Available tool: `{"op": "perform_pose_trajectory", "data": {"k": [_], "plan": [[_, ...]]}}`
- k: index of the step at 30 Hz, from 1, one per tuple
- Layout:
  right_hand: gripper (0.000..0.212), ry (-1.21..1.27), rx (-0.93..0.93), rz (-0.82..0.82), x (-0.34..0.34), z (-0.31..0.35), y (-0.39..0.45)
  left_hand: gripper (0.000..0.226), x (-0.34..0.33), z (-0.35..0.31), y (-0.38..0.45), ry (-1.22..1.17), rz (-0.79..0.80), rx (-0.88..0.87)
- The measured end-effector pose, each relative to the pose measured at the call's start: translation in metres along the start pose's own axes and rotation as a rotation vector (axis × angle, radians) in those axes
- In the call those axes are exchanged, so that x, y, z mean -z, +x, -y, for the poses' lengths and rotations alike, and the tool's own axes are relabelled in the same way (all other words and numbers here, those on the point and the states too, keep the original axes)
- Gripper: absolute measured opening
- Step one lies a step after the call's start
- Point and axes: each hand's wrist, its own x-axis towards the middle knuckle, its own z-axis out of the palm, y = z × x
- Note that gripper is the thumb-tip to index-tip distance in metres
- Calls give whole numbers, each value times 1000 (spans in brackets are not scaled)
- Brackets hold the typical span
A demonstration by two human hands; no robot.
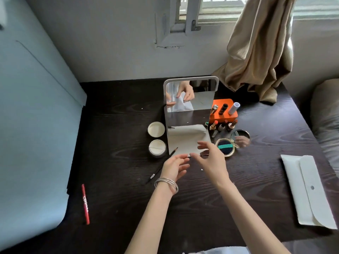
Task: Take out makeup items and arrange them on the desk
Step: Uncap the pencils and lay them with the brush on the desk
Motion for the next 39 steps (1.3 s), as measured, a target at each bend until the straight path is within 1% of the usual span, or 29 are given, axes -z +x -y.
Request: {"op": "perform_pose_trajectory", "data": {"k": [4,6,9,11,13,16,19,22,25,29,31,32,34,36,39], "plan": [[45,47,150,263,-52,41,-20,25,46,9,-13,-47,-190,-93],[44,59,181,367,-80,56,-33,25,78,18,-21,-77,-312,-116],[47,7,238,521,-119,71,-51,27,130,36,-33,-111,-516,-161],[49,-52,283,603,-141,78,-64,29,161,51,-39,-126,-629,-150],[51,-100,312,666,-160,83,-76,30,186,65,-43,-139,-693,-118],[54,-139,324,766,-186,87,-93,28,215,81,-48,-42,-816,-102],[58,-154,307,858,-208,89,-106,29,237,91,-48,213,-969,-48],[59,-154,255,905,-222,89,-113,32,246,98,-42,410,-970,55],[58,-155,186,915,-228,83,-116,40,245,100,-35,473,-928,148],[57,-169,140,910,-220,73,-114,30,235,96,-30,563,-936,179],[53,-153,149,882,-211,68,-111,29,231,91,-30,669,-884,190],[50,-139,162,849,-206,67,-109,29,229,87,-32,712,-846,169],[43,-111,189,758,-195,65,-104,23,222,79,-37,744,-796,57],[39,-110,218,650,-182,63,-97,16,212,68,-43,694,-751,-75],[38,-129,228,500,-158,54,-83,10,189,50,-53,588,-631,-231]]}}
